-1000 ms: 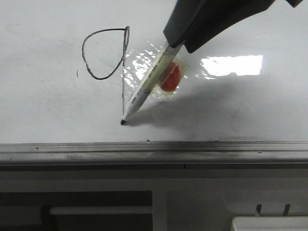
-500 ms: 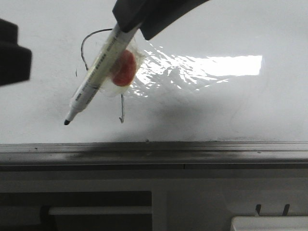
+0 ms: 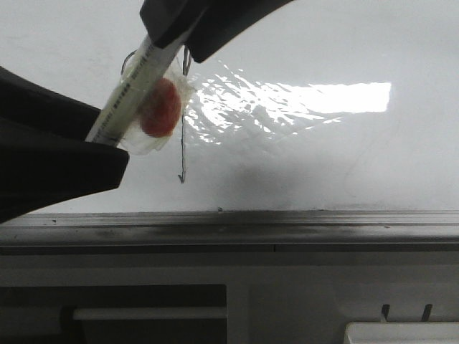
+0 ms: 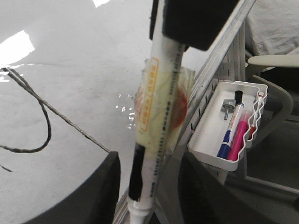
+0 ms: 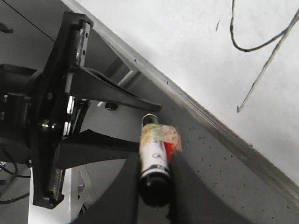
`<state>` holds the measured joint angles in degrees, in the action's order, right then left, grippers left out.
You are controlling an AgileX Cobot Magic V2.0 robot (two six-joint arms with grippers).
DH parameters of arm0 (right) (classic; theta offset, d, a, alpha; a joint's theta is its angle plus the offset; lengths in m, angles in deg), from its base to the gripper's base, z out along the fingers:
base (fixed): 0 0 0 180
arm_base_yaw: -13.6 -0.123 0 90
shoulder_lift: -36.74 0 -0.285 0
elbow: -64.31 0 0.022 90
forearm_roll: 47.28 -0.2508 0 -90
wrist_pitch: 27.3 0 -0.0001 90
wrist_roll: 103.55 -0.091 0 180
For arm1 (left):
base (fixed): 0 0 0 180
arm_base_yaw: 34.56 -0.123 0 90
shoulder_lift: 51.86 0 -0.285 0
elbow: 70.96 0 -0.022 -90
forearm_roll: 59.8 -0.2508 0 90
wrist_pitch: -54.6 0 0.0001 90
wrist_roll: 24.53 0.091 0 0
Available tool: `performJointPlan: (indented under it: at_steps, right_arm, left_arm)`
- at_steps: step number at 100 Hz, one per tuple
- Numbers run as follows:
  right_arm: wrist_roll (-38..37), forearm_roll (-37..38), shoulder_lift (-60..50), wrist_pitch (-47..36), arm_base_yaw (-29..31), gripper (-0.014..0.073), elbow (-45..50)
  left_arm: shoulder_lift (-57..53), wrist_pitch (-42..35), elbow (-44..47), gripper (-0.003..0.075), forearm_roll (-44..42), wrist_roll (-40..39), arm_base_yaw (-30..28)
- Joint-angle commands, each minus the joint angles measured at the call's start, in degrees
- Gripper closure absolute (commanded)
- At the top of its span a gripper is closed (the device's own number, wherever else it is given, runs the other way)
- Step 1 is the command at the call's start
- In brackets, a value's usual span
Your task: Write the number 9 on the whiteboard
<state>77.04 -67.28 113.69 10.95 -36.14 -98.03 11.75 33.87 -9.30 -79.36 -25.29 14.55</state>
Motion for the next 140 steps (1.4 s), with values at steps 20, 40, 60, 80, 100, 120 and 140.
performJointPlan:
  at_steps: [20,40,60,80,100,120,140]
  right_arm:
    - [-0.04,-1.38,-1.75,-2.28,-0.08,0.0664,-2.12]
    - [0.35,-1.63,-1.75,-2.67,-0.08,0.0637,-2.12]
    - [0.35,-1.63,-1.75,-3.87,-0.08,0.0302,-2.12]
    - [0.35,-1.63,-1.75,-7.12,-0.08,0.0214,-2.12]
    - [0.35,-1.63,-1.75,-6.83,-0.08,0.0214,-2.12]
    - [0.35,-2.62,-1.75,-5.89,-0.08,0.0214,-2.12]
    - [0.35,-3.1,-1.75,-5.62,-0.08,0.0214,-2.12]
  left_arm:
    - [-0.17,-4.8,-1.52,0.0741,1.35,-0.77,0.51]
    - [-0.17,-4.6,-1.52,0.0741,1.77,-0.77,0.51]
    - [-0.17,-4.6,-1.52,0.0741,6.76,-0.77,0.51]
    - [-0.17,-4.37,-1.4,0.0741,28.01,-0.77,0.51]
    - [-0.17,-4.37,-1.4,0.0741,50.04,-0.13,0.51]
    - [0.52,-6.21,-1.5,0.0741,58.93,3.61,-0.02]
    - [3.3,-6.32,-1.5,0.0741,60.17,4.46,-1.57]
